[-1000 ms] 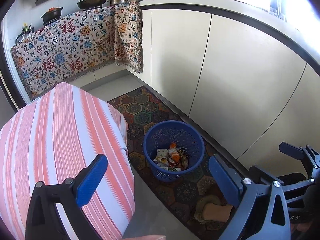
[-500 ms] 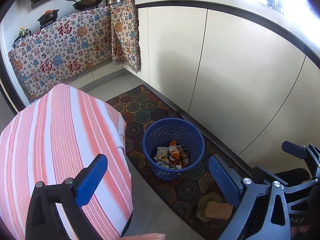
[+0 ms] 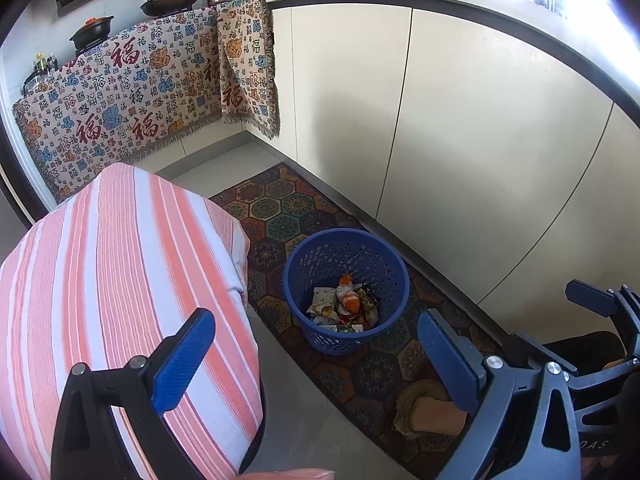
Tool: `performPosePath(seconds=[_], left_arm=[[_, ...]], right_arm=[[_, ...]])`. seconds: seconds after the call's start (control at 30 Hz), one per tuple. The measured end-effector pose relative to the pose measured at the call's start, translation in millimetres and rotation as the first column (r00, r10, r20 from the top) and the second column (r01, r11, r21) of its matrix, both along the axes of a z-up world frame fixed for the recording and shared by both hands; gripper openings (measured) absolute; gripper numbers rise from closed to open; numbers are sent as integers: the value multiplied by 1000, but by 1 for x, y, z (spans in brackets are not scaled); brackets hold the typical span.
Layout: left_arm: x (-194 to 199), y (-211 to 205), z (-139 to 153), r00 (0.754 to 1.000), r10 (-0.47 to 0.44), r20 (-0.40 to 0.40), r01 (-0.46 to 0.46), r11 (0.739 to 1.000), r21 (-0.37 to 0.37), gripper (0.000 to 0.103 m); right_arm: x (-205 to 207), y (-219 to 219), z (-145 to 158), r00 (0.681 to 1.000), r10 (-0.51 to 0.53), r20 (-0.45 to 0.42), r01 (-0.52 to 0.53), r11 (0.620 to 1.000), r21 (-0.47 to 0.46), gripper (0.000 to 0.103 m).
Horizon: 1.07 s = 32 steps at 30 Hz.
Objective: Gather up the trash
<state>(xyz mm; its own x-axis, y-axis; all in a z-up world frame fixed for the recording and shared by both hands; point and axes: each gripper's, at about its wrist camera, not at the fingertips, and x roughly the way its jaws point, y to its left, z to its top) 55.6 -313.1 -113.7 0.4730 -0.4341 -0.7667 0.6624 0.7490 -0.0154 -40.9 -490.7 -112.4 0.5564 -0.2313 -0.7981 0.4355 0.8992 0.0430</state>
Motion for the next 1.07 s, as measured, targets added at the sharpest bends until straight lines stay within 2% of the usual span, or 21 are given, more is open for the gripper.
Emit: performPosePath(seconds=[1.07], left_arm=[[-5,-6,-7,1000,-24,2,24,1000,9,103]], right_arm=[[-2,-8,-9,999,-17,-30,18,1000,18,103]])
